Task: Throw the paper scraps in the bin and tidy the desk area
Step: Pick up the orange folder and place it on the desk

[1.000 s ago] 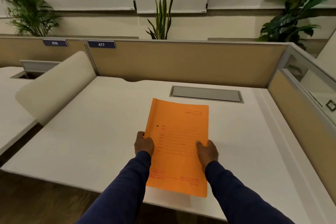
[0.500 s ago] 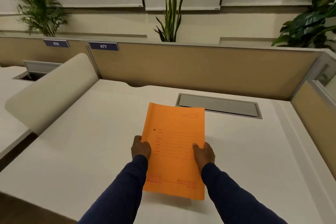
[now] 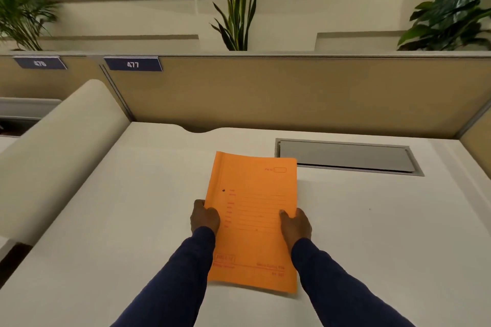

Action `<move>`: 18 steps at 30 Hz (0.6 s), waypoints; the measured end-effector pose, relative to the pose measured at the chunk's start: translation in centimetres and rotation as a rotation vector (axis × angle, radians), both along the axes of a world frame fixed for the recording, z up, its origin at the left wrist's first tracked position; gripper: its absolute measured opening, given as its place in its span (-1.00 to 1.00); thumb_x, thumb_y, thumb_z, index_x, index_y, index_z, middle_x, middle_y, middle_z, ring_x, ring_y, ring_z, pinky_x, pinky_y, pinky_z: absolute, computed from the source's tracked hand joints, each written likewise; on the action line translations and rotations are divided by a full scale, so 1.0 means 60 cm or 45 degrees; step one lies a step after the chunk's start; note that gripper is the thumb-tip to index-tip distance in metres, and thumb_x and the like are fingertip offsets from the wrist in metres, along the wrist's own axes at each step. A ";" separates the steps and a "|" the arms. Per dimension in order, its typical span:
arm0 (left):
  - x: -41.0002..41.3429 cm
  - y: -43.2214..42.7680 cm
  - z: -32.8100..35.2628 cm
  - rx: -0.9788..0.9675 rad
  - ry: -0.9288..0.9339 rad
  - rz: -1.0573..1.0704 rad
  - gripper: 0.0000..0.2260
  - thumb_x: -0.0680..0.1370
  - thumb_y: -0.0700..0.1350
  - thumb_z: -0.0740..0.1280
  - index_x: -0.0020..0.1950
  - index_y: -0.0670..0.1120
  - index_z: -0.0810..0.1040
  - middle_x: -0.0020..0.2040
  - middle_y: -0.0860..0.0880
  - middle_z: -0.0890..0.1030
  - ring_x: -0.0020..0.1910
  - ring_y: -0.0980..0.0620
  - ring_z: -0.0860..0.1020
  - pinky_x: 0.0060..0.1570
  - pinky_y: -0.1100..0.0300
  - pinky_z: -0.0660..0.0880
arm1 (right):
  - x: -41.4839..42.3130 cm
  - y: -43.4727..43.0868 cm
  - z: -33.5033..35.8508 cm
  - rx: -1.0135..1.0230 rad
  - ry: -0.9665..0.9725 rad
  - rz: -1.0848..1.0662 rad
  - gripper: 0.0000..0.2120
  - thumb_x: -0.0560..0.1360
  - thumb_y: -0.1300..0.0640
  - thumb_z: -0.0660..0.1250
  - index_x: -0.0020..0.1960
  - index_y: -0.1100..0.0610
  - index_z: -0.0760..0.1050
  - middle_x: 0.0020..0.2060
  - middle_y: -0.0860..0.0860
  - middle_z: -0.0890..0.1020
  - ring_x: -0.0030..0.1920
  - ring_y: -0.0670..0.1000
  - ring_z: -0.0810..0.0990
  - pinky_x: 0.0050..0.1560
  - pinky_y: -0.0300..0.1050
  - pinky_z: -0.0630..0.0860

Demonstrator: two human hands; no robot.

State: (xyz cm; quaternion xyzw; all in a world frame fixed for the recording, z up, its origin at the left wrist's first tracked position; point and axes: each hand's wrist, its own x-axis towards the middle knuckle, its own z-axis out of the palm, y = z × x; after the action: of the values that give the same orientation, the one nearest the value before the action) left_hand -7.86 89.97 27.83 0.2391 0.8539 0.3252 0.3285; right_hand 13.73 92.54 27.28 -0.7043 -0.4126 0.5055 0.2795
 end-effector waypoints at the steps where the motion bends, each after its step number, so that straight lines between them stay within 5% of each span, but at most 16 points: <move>1: -0.016 0.009 -0.004 -0.005 -0.007 -0.005 -0.78 0.56 -0.28 0.09 0.17 -0.12 0.39 -0.02 -0.13 0.55 -0.07 -0.19 0.57 -0.11 -0.01 0.52 | -0.016 0.006 -0.005 -0.005 -0.002 -0.009 -0.78 0.62 -0.03 0.23 0.06 0.12 0.49 -0.05 0.07 0.63 -0.04 0.10 0.61 0.01 0.06 0.58; 7: -0.091 0.056 -0.034 -0.016 -0.009 -0.033 -0.67 0.57 -0.27 0.12 0.33 -0.16 0.41 0.21 -0.21 0.54 0.06 -0.23 0.58 0.09 -0.16 0.56 | -0.086 0.048 -0.030 0.006 -0.070 -0.071 -0.70 0.63 0.02 0.24 0.30 0.14 0.43 0.10 0.10 0.62 0.02 0.11 0.58 0.08 0.04 0.55; 10: -0.108 0.072 -0.048 -0.038 0.072 -0.113 -0.61 0.60 -0.22 0.18 0.45 -0.14 0.35 0.33 -0.20 0.43 0.19 -0.24 0.54 0.17 -0.17 0.53 | -0.106 0.063 -0.041 0.115 -0.233 -0.030 -0.57 0.62 0.03 0.26 0.44 0.15 0.34 0.27 0.15 0.53 0.20 0.15 0.53 0.22 0.10 0.50; 14: -0.122 0.075 -0.073 -0.205 0.592 -0.608 -0.40 0.62 0.11 0.17 0.60 -0.07 0.09 0.55 -0.16 0.20 0.47 -0.16 0.29 0.42 -0.06 0.32 | -0.121 0.060 -0.067 0.305 -0.681 0.339 -0.33 0.64 -0.15 0.14 0.63 0.09 0.02 0.60 0.11 0.13 0.56 0.14 0.16 0.54 0.11 0.15; 18: -0.124 0.074 -0.120 -0.342 0.857 -1.084 -0.25 0.59 0.33 -0.08 0.59 -0.05 -0.30 0.61 -0.12 -0.29 0.61 -0.15 -0.21 0.56 -0.07 -0.11 | -0.132 0.054 -0.112 0.288 -0.964 0.790 -0.25 0.63 -0.28 -0.07 0.61 0.06 -0.31 0.61 0.08 -0.29 0.61 0.13 -0.25 0.57 0.08 -0.24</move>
State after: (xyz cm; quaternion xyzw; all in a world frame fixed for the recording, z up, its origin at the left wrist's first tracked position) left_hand -15.31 94.39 20.63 0.6096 0.7736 -0.0420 0.1679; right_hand 5.83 95.76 20.56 -0.6478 -0.7273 0.2259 0.0215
